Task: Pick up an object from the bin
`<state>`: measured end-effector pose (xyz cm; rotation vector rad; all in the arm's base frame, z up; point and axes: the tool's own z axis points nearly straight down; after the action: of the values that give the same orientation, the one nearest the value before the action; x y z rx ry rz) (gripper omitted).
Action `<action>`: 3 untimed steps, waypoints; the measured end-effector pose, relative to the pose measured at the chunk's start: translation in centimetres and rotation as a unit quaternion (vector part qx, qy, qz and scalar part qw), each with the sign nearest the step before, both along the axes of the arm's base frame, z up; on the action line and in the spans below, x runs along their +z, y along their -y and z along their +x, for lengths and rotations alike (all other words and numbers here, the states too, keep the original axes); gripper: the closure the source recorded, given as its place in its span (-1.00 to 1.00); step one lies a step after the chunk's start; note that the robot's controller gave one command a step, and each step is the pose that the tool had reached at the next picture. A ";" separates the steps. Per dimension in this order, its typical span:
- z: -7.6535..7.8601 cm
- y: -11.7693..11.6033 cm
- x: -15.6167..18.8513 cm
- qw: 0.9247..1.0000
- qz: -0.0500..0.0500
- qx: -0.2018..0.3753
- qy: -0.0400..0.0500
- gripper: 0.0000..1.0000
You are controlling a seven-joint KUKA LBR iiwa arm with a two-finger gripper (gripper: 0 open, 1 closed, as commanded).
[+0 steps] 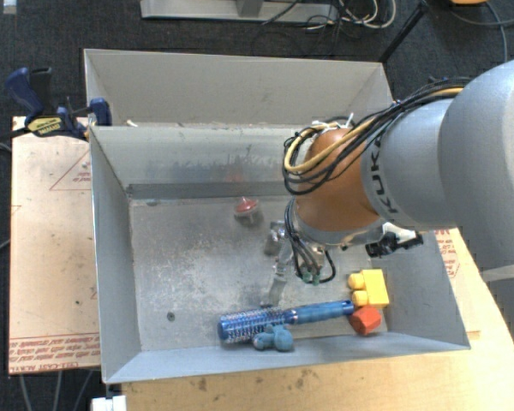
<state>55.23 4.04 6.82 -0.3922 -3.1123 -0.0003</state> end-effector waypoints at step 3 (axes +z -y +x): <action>4.7 11.4 2.6 0.996 -0.002 -0.085 0.006 -1.00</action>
Offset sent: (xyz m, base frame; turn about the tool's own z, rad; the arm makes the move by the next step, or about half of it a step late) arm 0.0164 -0.0479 0.0018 0.4498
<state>59.97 -7.41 9.43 -0.6591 -3.0806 0.0040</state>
